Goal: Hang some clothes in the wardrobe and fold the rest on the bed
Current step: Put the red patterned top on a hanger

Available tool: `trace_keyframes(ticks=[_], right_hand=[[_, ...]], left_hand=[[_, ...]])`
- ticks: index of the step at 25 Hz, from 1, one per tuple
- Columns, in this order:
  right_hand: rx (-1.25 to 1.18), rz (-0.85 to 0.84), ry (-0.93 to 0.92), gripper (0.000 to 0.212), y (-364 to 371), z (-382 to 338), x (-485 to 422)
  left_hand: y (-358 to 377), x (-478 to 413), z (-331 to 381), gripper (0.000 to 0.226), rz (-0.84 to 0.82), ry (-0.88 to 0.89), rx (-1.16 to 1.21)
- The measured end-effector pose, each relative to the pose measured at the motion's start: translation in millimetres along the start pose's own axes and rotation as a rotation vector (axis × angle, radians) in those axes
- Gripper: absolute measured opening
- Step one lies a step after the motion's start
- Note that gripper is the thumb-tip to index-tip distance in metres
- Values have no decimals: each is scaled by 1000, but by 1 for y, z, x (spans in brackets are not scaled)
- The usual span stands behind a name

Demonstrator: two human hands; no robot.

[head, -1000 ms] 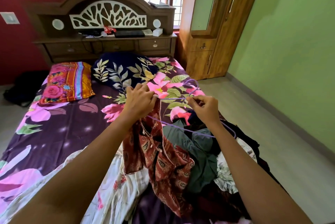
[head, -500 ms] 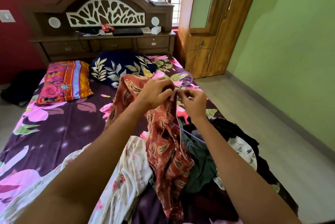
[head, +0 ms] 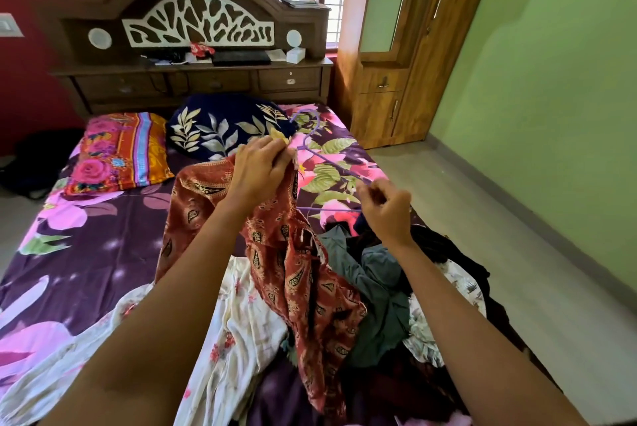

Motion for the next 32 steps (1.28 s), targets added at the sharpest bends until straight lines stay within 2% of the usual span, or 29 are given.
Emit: trace_keyframes(ticks=[2,4,6,9,11,14,16,18,21,25,27,32], right_hand=[[34,-299,54,41,13,3,13],[146,-612,157,38,29,6,23],[172,-743,290,27,41,11,33],[110,-820,396,31,52,14,45],[55,-818,447,29,57,11,48],[8,-762,414,17,58,5,51],[-153,-643,480,26,55,-2,52],[-286,-608,500,32,53,-4,50],[-41,-708,354,28,58,-3,48],[349,-660,279,32,56,8,51],[421,-624,385,33,46,31,57],[436,-512,642,19,17,56,47]], left_hand=[[-3,-2,3,42,-1,-40,-4],[-4,-1,8,49,11,-40,3],[-5,-2,12,54,24,-21,23],[-10,-6,14,59,83,25,103],[-14,-11,13,63,110,46,164],[-21,-13,12,65,117,44,182],[-23,-11,10,62,116,20,184],[-24,-9,8,56,119,5,191],[-23,-6,12,50,115,38,230],[-22,-6,15,53,105,62,224],[-26,-6,9,50,115,44,232],[-35,-5,-6,53,113,-11,252]])
Point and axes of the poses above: each hand's wrist, its own x-axis away from the middle knuckle, its own y-axis out of the palm, z = x × y, the point moved 1 cm from there along -x, towards the middle knuckle, and after that the axes turned 6 degrees about z, right-handed, at the moved point
